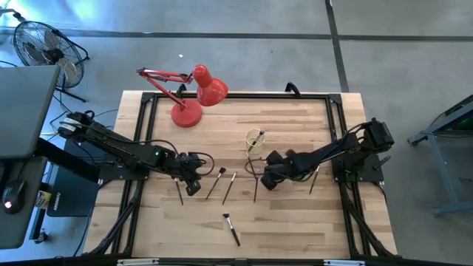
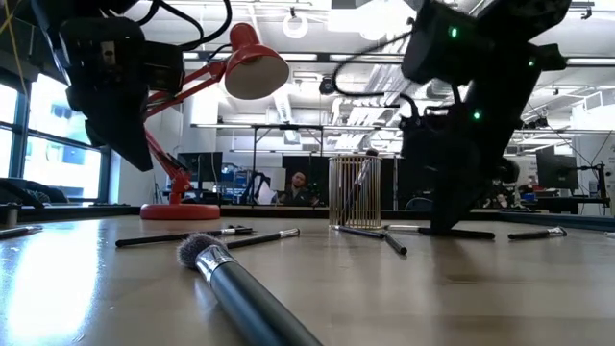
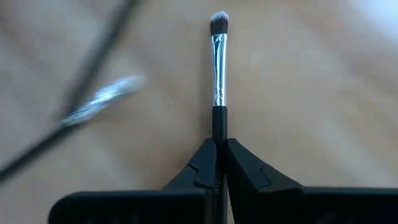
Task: Put items in baskets/containers
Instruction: Put the black eyeshadow brush into the yellow container
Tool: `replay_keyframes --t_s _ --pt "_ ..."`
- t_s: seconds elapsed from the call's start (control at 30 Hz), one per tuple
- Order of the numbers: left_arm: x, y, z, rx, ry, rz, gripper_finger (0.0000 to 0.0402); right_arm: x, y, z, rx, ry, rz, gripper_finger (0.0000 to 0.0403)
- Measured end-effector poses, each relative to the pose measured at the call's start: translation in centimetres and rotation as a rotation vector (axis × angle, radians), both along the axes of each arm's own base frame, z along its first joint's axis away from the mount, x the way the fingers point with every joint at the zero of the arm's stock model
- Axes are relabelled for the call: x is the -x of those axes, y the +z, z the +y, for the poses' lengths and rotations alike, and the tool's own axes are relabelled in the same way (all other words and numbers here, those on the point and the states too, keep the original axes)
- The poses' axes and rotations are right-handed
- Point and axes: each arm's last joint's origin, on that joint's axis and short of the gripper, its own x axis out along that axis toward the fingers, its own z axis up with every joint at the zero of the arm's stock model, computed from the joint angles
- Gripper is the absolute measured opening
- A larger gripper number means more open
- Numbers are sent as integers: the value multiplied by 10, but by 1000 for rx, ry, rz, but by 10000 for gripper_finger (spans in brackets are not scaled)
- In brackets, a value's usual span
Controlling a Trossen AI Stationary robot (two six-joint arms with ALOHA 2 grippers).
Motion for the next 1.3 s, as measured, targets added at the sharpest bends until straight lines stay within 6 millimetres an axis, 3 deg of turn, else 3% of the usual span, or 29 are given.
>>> replay_keyframes --t_s 0.13,0.27,0.77,0.9,1.13,1.3 --pt "0 0 1 -35 22 -12 0 -12 5 15 -107 96 -133 6" --pt "0 0 1 -38 20 -13 0 -18 10 22 -77 86 -236 5" --pt "0 0 1 -31 15 -11 0 -14 15 37 17 33 -307 5" --pt "0 0 1 -31 15 -11 0 -12 31 36 103 4 -383 5" --pt "-1 1 1 -27 16 -21 0 -4 77 25 295 37 -511 5" --pt "-2 1 0 -22 21 -27 0 -5 98 -5 419 21 -540 5"
